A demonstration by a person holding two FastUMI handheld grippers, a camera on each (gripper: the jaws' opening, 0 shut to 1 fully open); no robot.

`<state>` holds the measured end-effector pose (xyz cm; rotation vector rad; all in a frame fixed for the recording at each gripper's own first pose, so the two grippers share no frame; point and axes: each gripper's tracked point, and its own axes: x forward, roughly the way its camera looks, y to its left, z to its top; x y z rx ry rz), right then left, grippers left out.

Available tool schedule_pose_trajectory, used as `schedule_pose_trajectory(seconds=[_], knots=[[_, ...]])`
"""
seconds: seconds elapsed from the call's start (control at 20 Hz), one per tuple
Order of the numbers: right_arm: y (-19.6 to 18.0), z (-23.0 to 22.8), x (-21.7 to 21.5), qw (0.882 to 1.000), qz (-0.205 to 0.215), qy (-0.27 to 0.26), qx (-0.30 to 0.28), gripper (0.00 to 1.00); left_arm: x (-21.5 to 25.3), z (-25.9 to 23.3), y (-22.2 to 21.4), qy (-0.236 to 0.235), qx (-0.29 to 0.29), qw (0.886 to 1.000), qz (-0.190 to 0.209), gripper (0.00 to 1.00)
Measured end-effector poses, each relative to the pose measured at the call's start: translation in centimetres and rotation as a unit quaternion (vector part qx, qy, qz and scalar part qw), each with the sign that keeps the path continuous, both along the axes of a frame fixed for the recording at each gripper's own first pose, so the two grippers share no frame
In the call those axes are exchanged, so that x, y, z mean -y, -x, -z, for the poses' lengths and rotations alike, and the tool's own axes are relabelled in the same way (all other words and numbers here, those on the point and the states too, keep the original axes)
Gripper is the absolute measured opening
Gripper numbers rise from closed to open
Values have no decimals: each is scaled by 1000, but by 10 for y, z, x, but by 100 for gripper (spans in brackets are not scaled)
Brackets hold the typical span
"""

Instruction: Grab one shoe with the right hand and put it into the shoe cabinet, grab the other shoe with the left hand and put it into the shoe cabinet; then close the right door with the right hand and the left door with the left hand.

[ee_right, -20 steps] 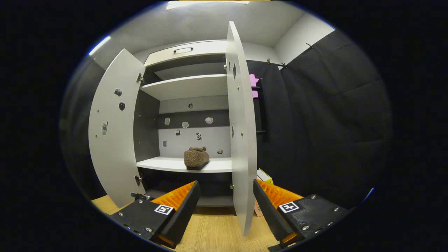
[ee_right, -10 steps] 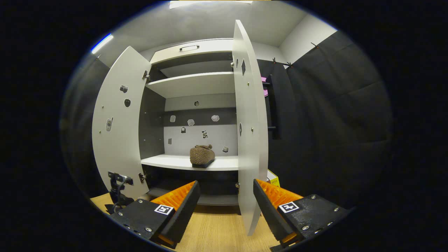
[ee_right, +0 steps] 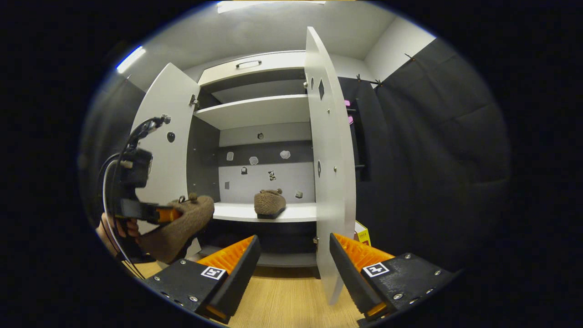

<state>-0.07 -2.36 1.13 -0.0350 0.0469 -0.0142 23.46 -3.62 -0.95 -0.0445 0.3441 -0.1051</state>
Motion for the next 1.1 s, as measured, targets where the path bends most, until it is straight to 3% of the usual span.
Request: schedule_pose_trajectory(seconds=[0.25,0.35,0.45,0.65,0.85,0.95,1.1], knots=[[7,0,12,1000,19,2,-7,93,16,-24,-121,21,-3,1000,7,23],[10,2,17,1000,29,3,-12,93,13,-27,-167,4,9,1000,-15,22],[10,4,24,999,41,5,-18,93,16,-18,-207,-14,8,1000,-21,28],[9,12,31,998,55,-5,-31,94,28,24,-254,-5,-46,999,-14,28],[8,13,39,997,66,-10,-33,94,21,62,-273,-36,-82,996,-24,28],[6,13,43,997,70,-11,-32,93,11,72,-277,-41,-89,994,-43,36],[-1,15,43,997,67,-9,-34,94,7,86,-276,-31,-107,993,-43,60]])
